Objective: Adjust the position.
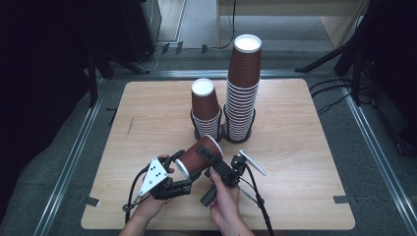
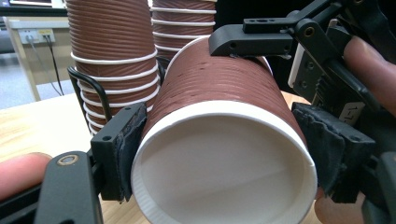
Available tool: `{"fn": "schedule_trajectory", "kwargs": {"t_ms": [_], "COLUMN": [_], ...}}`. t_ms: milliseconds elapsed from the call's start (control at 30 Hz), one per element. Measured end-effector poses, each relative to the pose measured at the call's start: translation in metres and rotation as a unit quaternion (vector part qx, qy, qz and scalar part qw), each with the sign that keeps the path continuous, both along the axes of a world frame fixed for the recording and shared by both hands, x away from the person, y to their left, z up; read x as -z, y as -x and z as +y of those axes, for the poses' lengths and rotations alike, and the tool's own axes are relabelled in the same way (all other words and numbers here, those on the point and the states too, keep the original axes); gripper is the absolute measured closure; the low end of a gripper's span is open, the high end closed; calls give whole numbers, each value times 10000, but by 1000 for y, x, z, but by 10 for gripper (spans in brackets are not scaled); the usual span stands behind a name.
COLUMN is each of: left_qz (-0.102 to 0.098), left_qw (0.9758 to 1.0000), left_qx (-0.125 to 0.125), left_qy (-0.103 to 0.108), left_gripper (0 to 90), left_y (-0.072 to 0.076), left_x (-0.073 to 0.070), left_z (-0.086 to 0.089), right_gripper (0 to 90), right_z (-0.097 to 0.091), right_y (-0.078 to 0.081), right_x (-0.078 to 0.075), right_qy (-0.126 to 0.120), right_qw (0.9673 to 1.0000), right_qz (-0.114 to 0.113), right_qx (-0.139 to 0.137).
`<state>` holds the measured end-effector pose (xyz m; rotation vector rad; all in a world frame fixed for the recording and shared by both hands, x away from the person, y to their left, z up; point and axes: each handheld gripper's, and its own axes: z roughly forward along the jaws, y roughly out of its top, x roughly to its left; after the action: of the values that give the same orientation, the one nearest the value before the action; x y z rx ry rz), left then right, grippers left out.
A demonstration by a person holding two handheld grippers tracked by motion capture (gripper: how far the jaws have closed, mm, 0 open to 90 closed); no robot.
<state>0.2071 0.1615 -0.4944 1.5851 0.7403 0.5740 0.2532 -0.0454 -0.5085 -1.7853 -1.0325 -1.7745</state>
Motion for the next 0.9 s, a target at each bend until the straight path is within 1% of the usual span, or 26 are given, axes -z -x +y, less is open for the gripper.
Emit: {"fn": "schedule_trajectory", "kwargs": {"t_ms": [100, 233, 333, 500, 633, 800, 900], "left_qz": [-4, -29, -19, 28, 42, 99, 149], "left_qw": [10000, 9999, 9999, 9999, 9999, 9998, 9997], "left_qx": [52, 96, 98, 123, 136, 195, 218], "left_qy": [4, -23, -35, 2, -12, -37, 5], "left_gripper": [223, 223, 223, 219, 214, 204, 199], "left_y": [1, 1, 1, 1, 1, 1, 1], "left_x": [0, 0, 1, 1, 1, 2, 1], "left_z": [-1, -3, -3, -2, -2, -1, -2], "right_gripper": [25, 33, 49, 72, 86, 102, 106], "right_z": [0, 0, 0, 0, -1, -3, -4], "right_y": [0, -1, -2, 0, 0, 1, 2], "right_x": [0, 0, 0, -1, -2, -1, -1], "right_qy": [-19, -136, -143, -110, -115, -31, 56], "right_qw": [10000, 9998, 9997, 9997, 9996, 9999, 10000], "right_qz": [25, 163, 218, 222, 265, 144, -13], "right_qx": [-3, 31, 19, 69, 33, -30, 6]}}
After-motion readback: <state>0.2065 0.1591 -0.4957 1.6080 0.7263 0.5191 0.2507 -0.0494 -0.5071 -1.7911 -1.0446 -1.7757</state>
